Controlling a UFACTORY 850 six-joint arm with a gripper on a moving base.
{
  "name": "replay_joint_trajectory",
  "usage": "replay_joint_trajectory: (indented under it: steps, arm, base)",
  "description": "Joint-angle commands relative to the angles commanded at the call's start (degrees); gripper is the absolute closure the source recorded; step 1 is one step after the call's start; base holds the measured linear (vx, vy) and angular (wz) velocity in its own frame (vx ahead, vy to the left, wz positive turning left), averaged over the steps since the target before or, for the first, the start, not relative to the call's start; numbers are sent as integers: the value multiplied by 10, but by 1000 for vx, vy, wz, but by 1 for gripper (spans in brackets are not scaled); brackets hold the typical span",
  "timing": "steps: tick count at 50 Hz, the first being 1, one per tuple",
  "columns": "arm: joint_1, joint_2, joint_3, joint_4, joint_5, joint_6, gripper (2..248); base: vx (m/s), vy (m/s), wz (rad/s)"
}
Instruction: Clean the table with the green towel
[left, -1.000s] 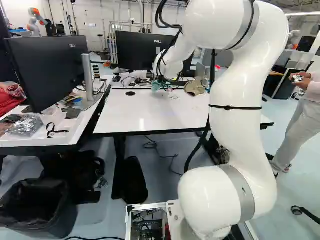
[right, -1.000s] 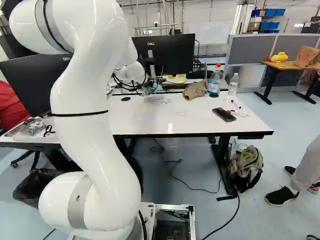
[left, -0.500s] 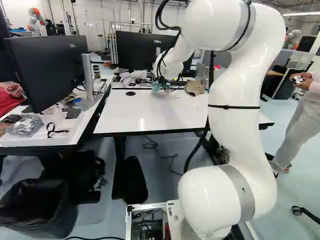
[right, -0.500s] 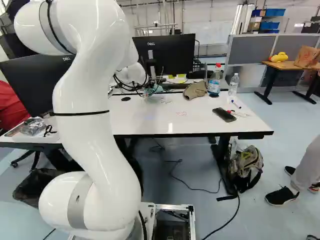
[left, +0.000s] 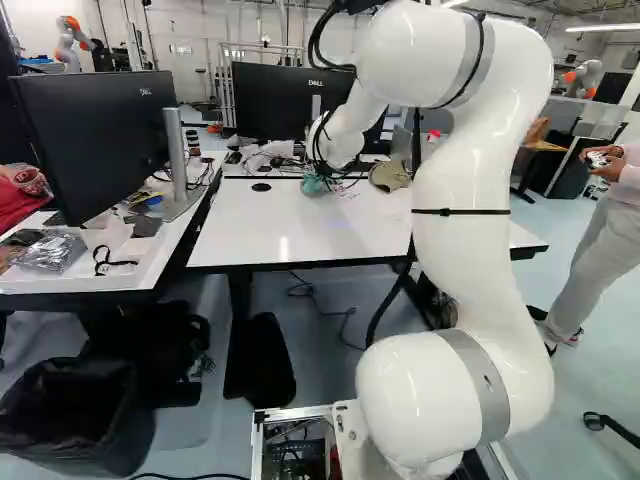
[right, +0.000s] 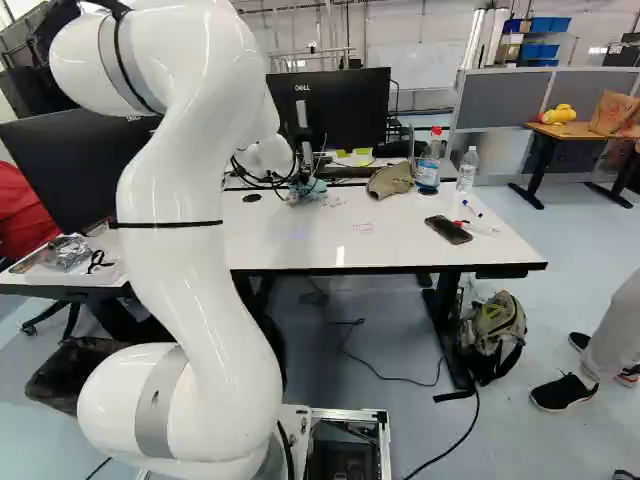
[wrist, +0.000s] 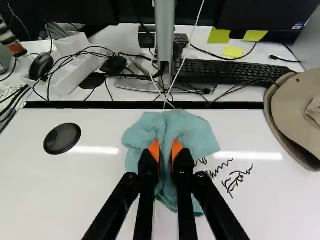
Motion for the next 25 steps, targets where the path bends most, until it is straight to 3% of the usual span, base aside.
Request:
replay_joint_trajectory:
  steps: [25]
  arm:
    - [0, -1, 0, 0, -7, 0, 204]
  base:
    - [0, 0, 0]
